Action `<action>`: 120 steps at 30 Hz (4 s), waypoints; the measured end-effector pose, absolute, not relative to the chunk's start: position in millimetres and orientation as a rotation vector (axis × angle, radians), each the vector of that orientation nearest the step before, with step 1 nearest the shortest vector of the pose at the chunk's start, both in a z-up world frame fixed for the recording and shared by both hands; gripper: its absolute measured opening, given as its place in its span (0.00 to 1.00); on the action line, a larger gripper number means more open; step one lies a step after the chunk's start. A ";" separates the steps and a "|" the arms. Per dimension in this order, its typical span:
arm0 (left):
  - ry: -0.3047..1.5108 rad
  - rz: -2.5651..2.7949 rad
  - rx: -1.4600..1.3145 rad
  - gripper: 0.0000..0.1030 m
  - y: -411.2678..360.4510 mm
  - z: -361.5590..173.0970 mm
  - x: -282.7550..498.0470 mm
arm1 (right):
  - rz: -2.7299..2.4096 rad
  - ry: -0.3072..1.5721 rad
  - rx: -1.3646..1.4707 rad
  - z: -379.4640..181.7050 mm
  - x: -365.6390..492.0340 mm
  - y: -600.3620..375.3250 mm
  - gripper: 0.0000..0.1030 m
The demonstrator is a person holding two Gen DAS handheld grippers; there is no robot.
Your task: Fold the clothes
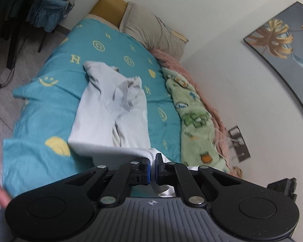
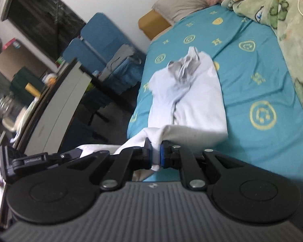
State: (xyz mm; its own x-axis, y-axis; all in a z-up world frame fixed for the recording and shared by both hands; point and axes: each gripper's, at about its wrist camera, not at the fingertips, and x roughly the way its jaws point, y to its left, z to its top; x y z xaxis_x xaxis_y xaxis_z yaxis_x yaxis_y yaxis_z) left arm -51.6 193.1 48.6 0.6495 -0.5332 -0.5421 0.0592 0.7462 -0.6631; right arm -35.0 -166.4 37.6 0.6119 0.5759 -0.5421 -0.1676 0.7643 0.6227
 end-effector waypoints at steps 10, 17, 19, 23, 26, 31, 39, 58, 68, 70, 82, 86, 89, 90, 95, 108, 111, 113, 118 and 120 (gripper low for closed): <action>0.747 -0.207 -0.441 0.05 172.4 42.7 86.1 | 0.310 0.694 0.426 13.2 84.1 -137.0 0.11; 0.781 -0.111 -0.317 0.05 157.8 -13.6 168.6 | 0.277 0.746 0.278 -46.7 156.4 -114.0 0.12; 0.800 -0.095 -0.309 0.05 156.9 -36.7 186.6 | 0.271 0.768 0.229 -65.6 171.3 -106.5 0.12; 0.833 -0.076 -0.323 0.05 160.1 -80.7 204.6 | 0.268 0.819 0.179 -100.1 192.2 -96.7 0.13; 0.860 -0.071 -0.312 0.08 161.0 -98.7 207.7 | 0.267 0.819 0.179 -105.5 192.1 -96.0 0.13; 0.851 -0.085 -0.303 0.42 156.3 -93.4 197.5 | 0.262 0.793 0.201 -98.9 181.4 -97.6 0.17; 0.763 -0.119 -0.249 0.63 138.2 -63.8 136.0 | 0.261 0.758 0.244 -82.5 144.7 -100.2 0.72; 0.566 -0.110 -0.067 0.97 117.2 -19.7 19.6 | 0.283 0.676 0.184 -47.6 47.5 -91.9 0.72; 0.660 -0.075 -0.100 0.97 122.4 -38.7 35.1 | 0.293 0.754 0.219 -72.9 63.2 -88.3 0.72; 0.668 -0.068 -0.091 0.97 121.6 -40.8 36.2 | 0.302 0.800 0.220 -84.4 70.4 -84.0 0.65; 0.739 -0.046 -0.113 0.97 121.3 -56.2 42.6 | 0.279 0.955 0.275 -114.8 76.1 -87.9 0.65; 0.755 -0.042 -0.134 0.97 122.4 -58.3 42.5 | 0.290 0.921 0.483 -94.6 64.3 -116.1 0.66; 0.760 -0.038 -0.153 0.97 123.8 -57.4 42.2 | 0.303 0.935 0.663 -89.6 56.0 -133.4 0.72; 0.762 -0.038 -0.166 0.97 124.5 -57.2 42.4 | 0.310 0.953 0.722 -92.4 53.5 -137.2 0.79; 0.796 -0.046 -0.254 0.97 130.2 -58.0 44.8 | 0.323 1.060 0.974 -119.3 43.8 -147.4 0.84; 1.009 -0.323 -0.665 0.96 115.7 -97.7 53.2 | 0.020 1.020 1.270 -172.9 45.6 -176.9 0.60; 1.077 -0.388 -0.748 0.96 105.5 -114.3 58.1 | -0.003 1.015 1.234 -174.8 55.0 -173.0 0.28; 1.112 -0.412 -0.790 0.96 99.7 -125.7 63.3 | -0.004 1.005 1.228 -173.3 57.7 -173.8 0.13; 1.180 -0.428 -0.937 0.95 91.3 -156.0 80.4 | 0.057 0.909 1.232 -152.4 56.7 -177.7 0.09; 1.167 -0.419 -0.973 0.95 91.1 -162.0 85.8 | 0.082 0.858 1.225 -141.8 57.0 -179.5 0.08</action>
State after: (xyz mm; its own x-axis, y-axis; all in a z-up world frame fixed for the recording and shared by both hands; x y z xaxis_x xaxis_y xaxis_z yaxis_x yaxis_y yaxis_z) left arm 85.8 91.1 -162.0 0.3778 -0.7253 -0.5755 -0.1935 0.5460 -0.8152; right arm 57.0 -179.5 -141.8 0.6928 0.4889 -0.5301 0.3799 0.3775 0.8445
